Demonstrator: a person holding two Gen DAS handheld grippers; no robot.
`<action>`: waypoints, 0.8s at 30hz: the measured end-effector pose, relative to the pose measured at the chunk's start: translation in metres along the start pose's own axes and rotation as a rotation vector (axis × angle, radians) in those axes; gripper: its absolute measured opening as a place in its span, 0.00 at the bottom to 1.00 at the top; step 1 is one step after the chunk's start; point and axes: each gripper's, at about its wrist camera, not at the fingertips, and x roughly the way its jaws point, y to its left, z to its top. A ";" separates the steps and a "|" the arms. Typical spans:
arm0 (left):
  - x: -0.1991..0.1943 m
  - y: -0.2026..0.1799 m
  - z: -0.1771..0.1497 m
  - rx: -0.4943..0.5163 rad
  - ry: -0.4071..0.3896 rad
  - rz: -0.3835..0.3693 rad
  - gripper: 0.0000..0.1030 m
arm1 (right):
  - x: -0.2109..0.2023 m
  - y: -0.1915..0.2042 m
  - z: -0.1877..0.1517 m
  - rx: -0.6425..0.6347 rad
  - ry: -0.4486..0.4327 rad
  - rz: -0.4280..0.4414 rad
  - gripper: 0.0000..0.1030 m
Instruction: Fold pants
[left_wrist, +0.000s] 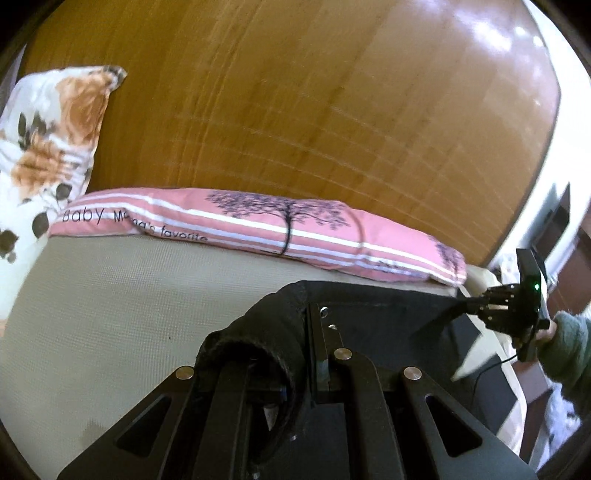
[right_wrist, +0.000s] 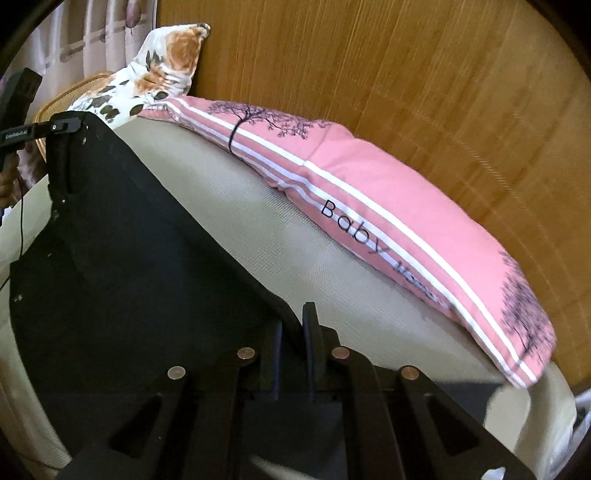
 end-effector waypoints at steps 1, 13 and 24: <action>-0.006 -0.003 -0.003 0.012 0.001 -0.005 0.08 | -0.009 0.006 -0.006 0.008 -0.006 -0.006 0.07; -0.077 -0.039 -0.097 0.138 0.169 -0.060 0.08 | -0.066 0.077 -0.116 0.131 0.073 0.041 0.05; -0.060 -0.040 -0.183 0.224 0.417 0.067 0.18 | -0.020 0.124 -0.179 0.164 0.219 0.058 0.05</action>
